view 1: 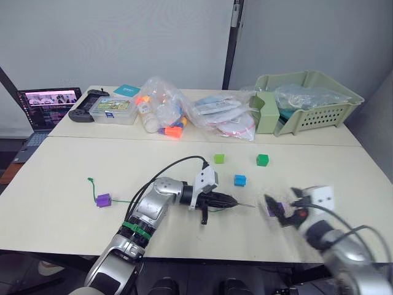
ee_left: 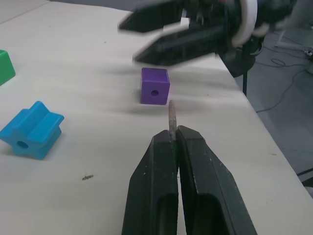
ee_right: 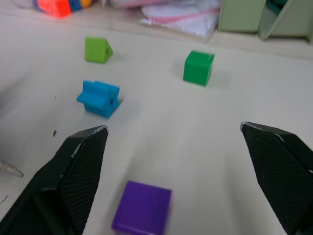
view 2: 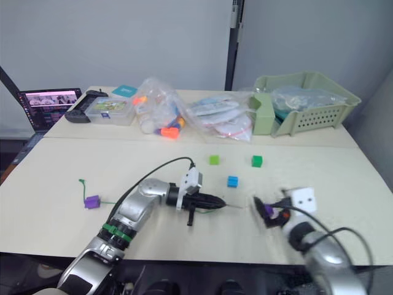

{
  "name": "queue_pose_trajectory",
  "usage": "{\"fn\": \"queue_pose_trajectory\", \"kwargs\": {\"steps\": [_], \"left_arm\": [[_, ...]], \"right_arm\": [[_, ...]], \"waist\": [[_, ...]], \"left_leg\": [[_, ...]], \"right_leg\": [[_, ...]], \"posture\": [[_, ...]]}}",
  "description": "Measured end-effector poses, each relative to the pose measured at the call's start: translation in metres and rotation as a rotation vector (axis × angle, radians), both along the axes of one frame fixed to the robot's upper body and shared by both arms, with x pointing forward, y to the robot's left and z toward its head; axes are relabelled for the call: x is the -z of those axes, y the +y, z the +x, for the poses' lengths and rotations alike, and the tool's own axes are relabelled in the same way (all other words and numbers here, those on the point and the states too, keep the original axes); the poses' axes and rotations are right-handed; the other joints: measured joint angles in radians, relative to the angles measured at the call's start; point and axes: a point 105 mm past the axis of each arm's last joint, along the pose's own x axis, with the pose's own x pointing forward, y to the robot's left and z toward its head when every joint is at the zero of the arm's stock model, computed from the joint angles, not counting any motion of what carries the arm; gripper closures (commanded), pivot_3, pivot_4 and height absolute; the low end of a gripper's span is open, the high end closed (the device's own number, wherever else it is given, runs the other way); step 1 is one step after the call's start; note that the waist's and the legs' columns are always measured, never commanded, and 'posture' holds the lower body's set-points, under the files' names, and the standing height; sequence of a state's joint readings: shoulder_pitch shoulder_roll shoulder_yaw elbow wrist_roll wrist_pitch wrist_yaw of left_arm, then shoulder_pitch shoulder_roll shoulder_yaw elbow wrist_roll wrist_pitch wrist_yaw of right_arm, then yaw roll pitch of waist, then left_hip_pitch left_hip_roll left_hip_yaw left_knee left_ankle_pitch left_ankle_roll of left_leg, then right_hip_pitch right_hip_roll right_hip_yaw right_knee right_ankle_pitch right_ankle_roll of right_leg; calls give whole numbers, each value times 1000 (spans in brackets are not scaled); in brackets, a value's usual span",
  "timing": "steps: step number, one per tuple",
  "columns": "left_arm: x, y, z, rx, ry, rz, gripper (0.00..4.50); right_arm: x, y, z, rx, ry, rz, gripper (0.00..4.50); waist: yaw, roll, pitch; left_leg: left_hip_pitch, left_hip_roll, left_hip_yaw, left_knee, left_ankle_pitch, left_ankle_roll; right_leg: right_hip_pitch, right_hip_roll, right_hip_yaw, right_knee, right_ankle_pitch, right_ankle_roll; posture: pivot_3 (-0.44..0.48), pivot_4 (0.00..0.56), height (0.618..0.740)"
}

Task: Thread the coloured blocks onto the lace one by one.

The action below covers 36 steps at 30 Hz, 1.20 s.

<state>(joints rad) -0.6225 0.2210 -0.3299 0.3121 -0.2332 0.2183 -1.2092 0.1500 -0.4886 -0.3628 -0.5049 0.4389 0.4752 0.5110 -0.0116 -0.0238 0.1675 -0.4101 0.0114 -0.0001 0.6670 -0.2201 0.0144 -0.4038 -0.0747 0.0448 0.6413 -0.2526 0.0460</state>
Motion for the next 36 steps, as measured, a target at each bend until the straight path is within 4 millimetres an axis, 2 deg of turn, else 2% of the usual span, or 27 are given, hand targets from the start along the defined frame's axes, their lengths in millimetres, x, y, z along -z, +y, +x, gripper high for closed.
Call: {"fn": "queue_pose_trajectory", "kwargs": {"steps": [3,9,13,17,20,29,30,36], "left_arm": [[2,1,0,-15,3,-2,4500],[0,-4,-1,-40,-9,-25,4500],[-1,-4,-2,-44,-26,-22,4500],[-1,-3,-3,-59,-53,-6,4500],[1,-2,-1,-82,-65,12,4500],[3,-2,3,-118,-85,32,4500],[3,-3,3,-115,-84,32,4500],[5,-17,-3,-68,-101,44,4500]], "right_arm": [[-23,-10,3,-114,-39,-76,21],[-39,-23,32,-486,97,-487,21],[-18,-9,32,-763,266,-598,21],[-7,-3,32,-930,386,-685,21],[4,-3,37,-979,422,-766,21],[30,-1,45,-993,472,-833,21],[29,-1,46,-993,470,-837,542],[29,8,46,-991,462,-807,2532]], "waist": [[-4,0,0],[-5,0,0],[-3,1,1],[0,1,1],[3,1,1],[2,1,1],[2,1,1],[3,1,1]], "left_leg": [[0,1,0,0,0,0],[3,1,2,-1,0,0],[1,1,1,-3,0,0],[1,0,1,-2,0,0],[2,-1,1,-2,0,0],[2,-1,1,-2,0,0],[2,-1,1,-2,0,0],[2,-1,1,-2,0,0]], "right_leg": [[0,1,0,0,0,0],[1,2,1,-1,0,0],[-1,2,1,-1,0,-1],[0,0,1,-1,0,-1],[0,-1,1,-1,0,-1],[0,-1,1,0,0,-1],[0,-1,1,0,0,-1],[0,-2,1,0,0,-1]], "posture": [[0,150,740],[0,150,740],[0,150,740],[0,150,740],[0,150,740],[0,150,740],[0,150,740],[0,150,740]]}}
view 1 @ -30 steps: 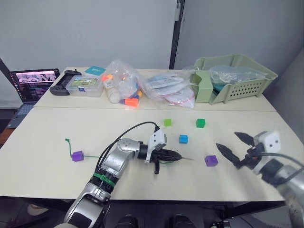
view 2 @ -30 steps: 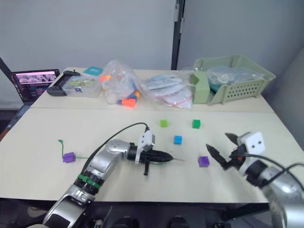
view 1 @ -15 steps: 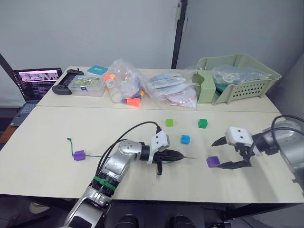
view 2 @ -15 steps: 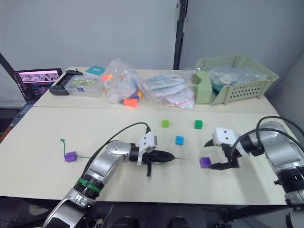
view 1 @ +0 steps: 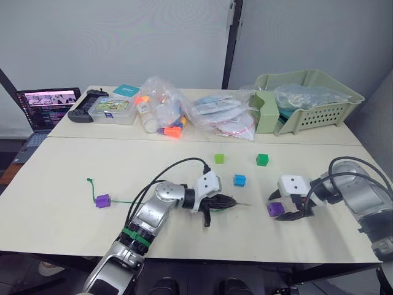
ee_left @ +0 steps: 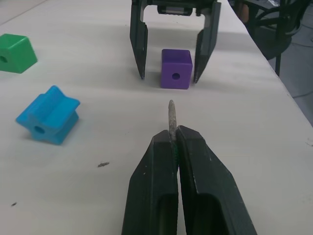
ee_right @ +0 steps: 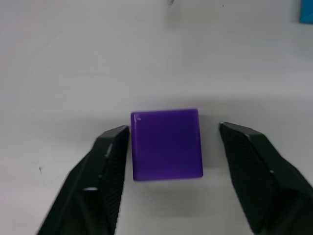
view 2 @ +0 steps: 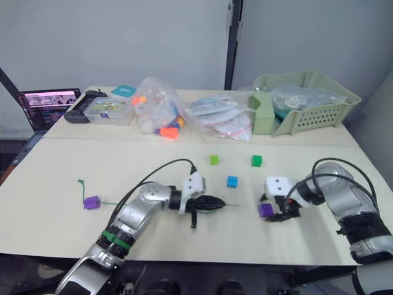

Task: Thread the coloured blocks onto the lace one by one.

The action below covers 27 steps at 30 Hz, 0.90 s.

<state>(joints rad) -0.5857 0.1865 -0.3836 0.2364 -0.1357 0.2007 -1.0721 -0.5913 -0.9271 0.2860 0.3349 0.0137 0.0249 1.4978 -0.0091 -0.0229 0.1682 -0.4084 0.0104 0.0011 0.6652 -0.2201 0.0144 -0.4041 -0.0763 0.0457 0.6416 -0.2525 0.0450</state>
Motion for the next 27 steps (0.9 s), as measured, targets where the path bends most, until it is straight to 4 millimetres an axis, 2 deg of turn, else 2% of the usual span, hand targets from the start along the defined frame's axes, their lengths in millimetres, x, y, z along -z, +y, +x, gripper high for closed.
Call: {"fn": "queue_pose_trajectory", "kwargs": {"steps": [2,3,8,13,21,27], "left_arm": [[-1,-8,-3,20,-17,-3,4500],[-1,-12,-5,29,-21,-7,4500],[0,-16,-4,23,-26,0,4500],[6,-14,3,-2,-38,39,4500],[17,-19,6,-25,-29,57,4500],[15,-26,4,-17,-21,33,4500]], "right_arm": [[1,2,-1,24,13,12,3186],[1,4,-1,34,14,17,3305],[-1,9,-5,71,18,38,3304],[5,24,-14,94,36,85,3304],[5,25,-14,141,20,91,3304],[5,23,-13,159,11,92,3304]], "waist": [[2,0,0],[1,0,0],[1,0,0],[-1,0,0],[-1,0,0],[-1,0,0]], "left_leg": [[0,0,0,0,0,0],[0,0,0,0,0,0],[0,0,-1,0,0,0],[0,0,-1,0,0,0],[1,0,0,0,0,0],[1,0,0,1,0,0]], "right_leg": [[0,0,0,0,0,0],[0,0,0,0,0,0],[0,0,0,0,0,0],[0,0,0,0,0,0],[0,0,0,0,0,0],[1,0,0,0,0,0]], "posture": [[0,150,740],[0,150,740],[0,150,740],[0,150,740],[0,150,740],[0,150,740]]}}
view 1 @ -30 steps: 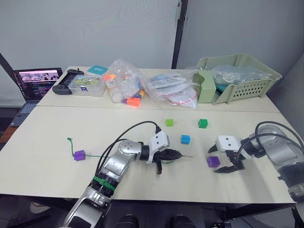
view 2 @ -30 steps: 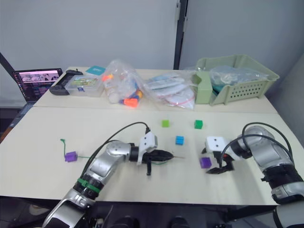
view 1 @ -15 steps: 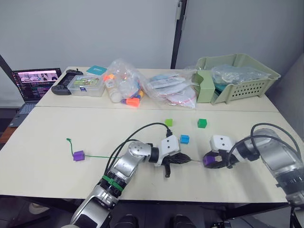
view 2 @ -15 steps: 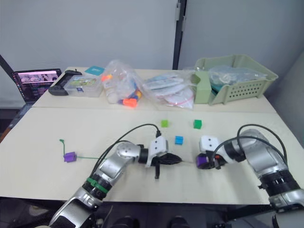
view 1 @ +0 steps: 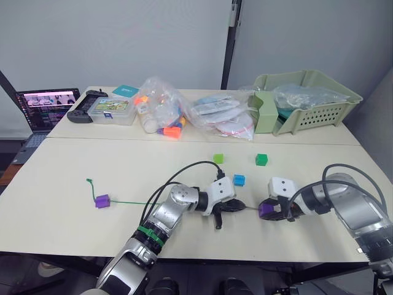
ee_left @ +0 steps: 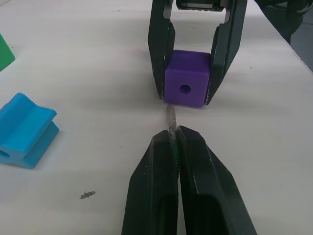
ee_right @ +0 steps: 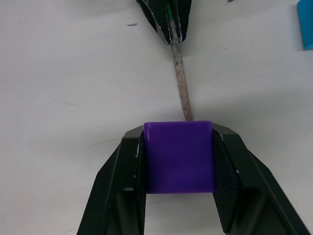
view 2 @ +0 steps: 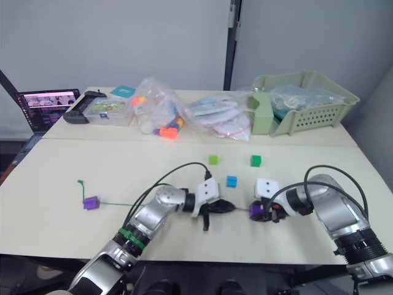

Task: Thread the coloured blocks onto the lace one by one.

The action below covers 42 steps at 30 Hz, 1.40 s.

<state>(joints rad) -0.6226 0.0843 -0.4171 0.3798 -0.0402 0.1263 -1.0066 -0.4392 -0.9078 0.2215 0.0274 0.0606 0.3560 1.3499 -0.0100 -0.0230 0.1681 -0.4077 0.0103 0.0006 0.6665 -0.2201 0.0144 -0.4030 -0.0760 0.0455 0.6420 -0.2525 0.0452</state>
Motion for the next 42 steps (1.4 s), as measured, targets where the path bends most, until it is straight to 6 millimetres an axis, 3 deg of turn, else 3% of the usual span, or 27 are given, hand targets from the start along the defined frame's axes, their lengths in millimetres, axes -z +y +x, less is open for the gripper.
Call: {"fn": "queue_pose_trajectory", "kwargs": {"steps": [15,42], "left_arm": [[-13,-1,-4,46,-26,-26,4500],[-18,-3,-3,26,8,-72,4500]], "right_arm": [[0,-1,1,-5,-13,-18,3304],[0,-1,1,-10,-9,-23,3304]], "waist": [[1,0,0],[1,0,0]], "left_leg": [[0,0,0,0,0,0],[0,0,0,0,0,0]], "right_leg": [[0,0,0,0,0,0],[0,0,0,0,0,0]], "posture": [[0,150,740],[0,150,740]]}}
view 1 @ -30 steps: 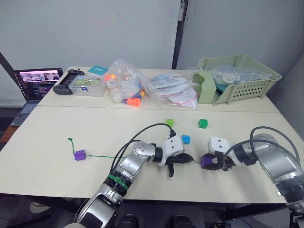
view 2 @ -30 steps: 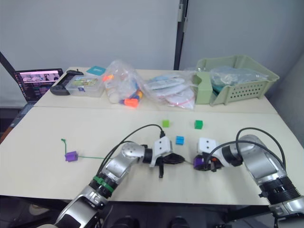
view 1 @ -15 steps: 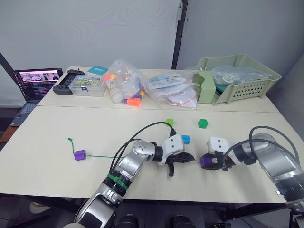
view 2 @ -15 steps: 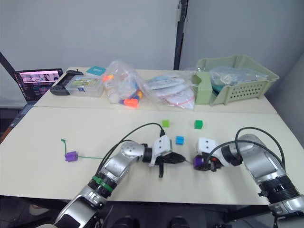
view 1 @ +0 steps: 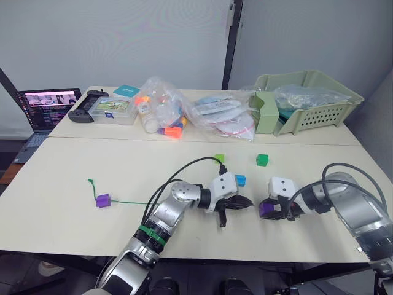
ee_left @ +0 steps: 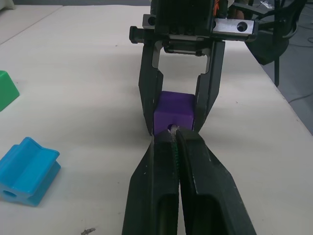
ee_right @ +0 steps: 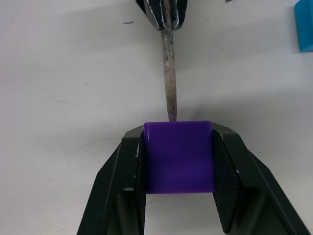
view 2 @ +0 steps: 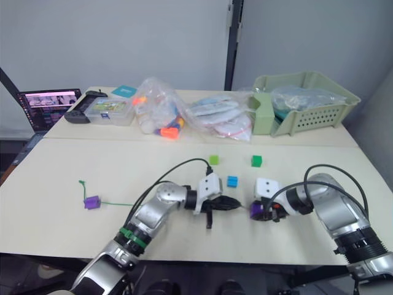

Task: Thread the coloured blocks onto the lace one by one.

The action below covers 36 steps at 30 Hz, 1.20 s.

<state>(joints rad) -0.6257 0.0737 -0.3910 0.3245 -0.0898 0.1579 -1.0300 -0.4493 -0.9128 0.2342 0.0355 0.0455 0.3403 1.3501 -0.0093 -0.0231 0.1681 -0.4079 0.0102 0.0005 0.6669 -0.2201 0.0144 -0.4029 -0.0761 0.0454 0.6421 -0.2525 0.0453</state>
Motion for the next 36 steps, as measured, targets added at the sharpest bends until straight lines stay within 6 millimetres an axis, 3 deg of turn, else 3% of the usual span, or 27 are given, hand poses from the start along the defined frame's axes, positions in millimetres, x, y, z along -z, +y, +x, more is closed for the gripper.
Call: {"fn": "queue_pose_trajectory", "kwargs": {"steps": [8,32,33,36], "left_arm": [[19,-6,2,3,59,10,4500],[25,-33,3,58,39,46,4500],[24,-34,4,59,34,49,3975],[24,-33,4,60,28,48,3190]], "right_arm": [[0,-1,0,11,10,-3,3304],[-1,0,-2,29,22,-3,3304],[-1,0,-2,29,22,-3,3304],[-1,0,-2,31,22,-3,3304]], "waist": [[3,0,0],[7,0,0],[7,0,0],[7,0,0]], "left_leg": [[0,0,0,1,0,0],[-2,-1,0,1,0,0],[-2,-1,0,1,0,0],[-2,-1,0,1,0,0]], "right_leg": [[0,0,0,0,0,0],[-1,0,0,0,0,1],[-1,0,0,0,0,1],[-1,0,0,0,0,1]], "posture": [[0,150,740],[0,150,740],[0,150,740],[0,150,740]]}}
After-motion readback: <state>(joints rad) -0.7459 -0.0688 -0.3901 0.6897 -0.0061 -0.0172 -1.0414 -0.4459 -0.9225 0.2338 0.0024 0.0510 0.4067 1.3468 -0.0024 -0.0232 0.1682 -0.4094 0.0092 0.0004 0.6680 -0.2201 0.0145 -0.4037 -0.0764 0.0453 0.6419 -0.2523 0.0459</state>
